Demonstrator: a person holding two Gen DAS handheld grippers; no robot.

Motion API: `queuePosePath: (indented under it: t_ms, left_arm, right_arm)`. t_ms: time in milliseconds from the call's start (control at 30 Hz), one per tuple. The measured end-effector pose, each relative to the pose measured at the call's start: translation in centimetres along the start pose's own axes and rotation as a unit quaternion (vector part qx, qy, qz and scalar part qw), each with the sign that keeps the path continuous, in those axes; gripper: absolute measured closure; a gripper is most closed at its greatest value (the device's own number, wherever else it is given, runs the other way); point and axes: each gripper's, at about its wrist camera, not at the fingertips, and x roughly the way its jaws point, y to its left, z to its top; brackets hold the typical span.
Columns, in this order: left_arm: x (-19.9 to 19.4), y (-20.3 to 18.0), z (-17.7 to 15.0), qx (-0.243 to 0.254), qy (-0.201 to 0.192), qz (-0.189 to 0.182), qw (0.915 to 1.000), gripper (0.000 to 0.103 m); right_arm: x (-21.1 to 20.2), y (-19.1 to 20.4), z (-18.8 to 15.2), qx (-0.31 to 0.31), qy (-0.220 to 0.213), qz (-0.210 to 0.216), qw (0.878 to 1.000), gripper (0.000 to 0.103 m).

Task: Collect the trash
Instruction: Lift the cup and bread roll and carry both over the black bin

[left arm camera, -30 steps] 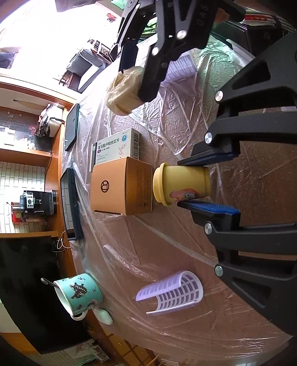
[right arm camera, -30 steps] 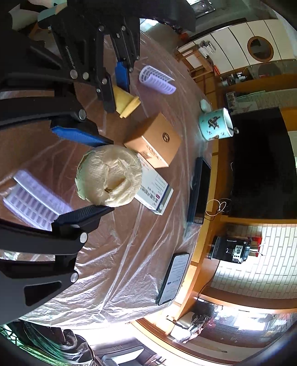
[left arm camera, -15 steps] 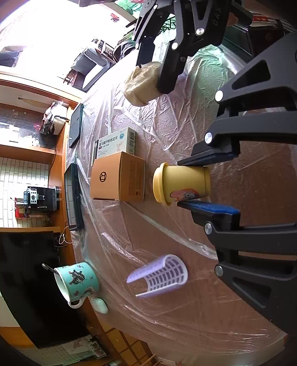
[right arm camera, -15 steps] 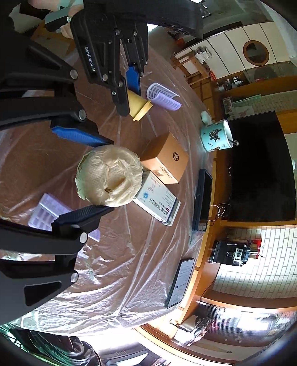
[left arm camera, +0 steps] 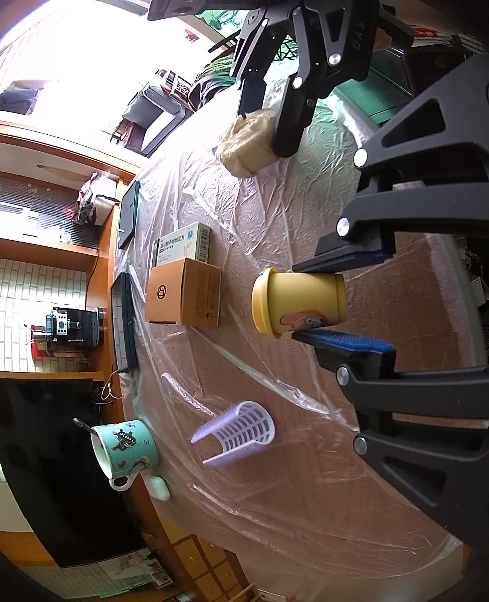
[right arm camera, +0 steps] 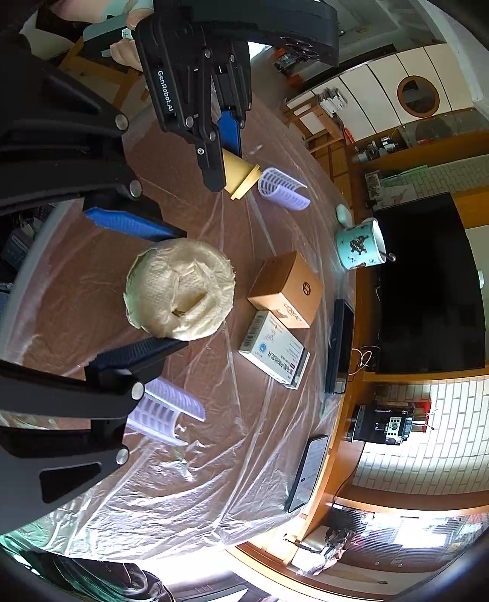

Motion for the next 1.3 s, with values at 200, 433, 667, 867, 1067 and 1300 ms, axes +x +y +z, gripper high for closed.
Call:
queuePosePath:
  t_ms: [200, 433, 667, 867, 1067, 1300]
  left_arm:
    - [-1.3, 0.0, -1.1, 0.001, -0.005, -0.001, 1.0000, 0.072]
    - [-2.3, 0.1, -2.1, 0.003, -0.007, -0.002, 1.0000, 0.072]
    - [-3.4, 0.0, -3.7, 0.001, -0.005, -0.008, 1.0000, 0.072]
    - [-4.4, -0.3, -4.7, 0.004, -0.005, -0.012, 0.9999, 0.072]
    - [-4.9, -0.7, -5.6, 0.012, -0.002, -0.014, 0.9998, 0.072]
    - [-5.0, -1.0, -6.8, 0.016, 0.007, -0.017, 0.9997, 0.072]
  right_arm:
    - [-0.8, 0.4, -0.9, 0.001, -0.001, 0.005, 1.000, 0.053]
    - [-1.9, 0.6, -1.9, 0.002, -0.002, 0.012, 1.000, 0.053]
    - [-2.5, 1.0, -2.8, 0.002, 0.001, 0.022, 1.000, 0.054]
    - [-3.1, 1.8, -3.8, -0.002, 0.004, 0.031, 0.999, 0.053]
    - [-3.7, 2.5, -5.0, -0.006, 0.012, 0.041, 0.999, 0.053]
    - [-4.3, 3.0, -6.3, -0.002, 0.018, 0.051, 0.999, 0.053]
